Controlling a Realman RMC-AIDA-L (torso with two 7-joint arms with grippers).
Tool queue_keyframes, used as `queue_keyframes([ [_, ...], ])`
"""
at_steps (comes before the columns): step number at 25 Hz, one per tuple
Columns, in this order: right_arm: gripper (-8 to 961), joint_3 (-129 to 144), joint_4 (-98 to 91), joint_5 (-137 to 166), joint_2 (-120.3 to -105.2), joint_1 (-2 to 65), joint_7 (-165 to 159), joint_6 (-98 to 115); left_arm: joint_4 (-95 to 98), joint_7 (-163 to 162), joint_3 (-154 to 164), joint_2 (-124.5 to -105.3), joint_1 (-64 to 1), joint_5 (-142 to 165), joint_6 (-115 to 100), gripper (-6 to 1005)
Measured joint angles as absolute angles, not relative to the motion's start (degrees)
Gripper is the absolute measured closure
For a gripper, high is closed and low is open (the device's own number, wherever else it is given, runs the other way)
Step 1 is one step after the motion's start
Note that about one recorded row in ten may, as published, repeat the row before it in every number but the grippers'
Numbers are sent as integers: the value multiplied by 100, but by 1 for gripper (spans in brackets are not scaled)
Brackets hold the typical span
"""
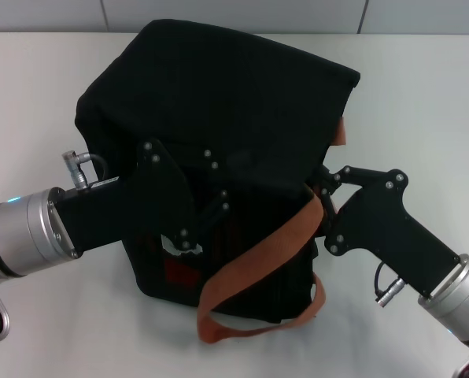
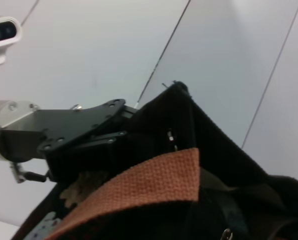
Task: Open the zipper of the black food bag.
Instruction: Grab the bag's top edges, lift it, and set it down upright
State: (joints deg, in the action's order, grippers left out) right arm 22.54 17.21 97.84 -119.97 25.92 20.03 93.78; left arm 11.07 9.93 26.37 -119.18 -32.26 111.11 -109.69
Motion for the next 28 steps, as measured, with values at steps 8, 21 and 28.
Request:
queue_keyframes([
  [8,945,2214,1760,9798,-11985,2516,2112,9324,1106,948,2583,-11918,-3226,11094,-10967,906],
  [21,903,2452,1451,9804,-11947,1498,2046,8871,1037,825,2575,-11918,-3288,10856,-10905,905],
  [28,881,2396,1371,9757,-11955,1272,2003,8916,983,737,2575,-11918,-3307,10789,-10841,905],
])
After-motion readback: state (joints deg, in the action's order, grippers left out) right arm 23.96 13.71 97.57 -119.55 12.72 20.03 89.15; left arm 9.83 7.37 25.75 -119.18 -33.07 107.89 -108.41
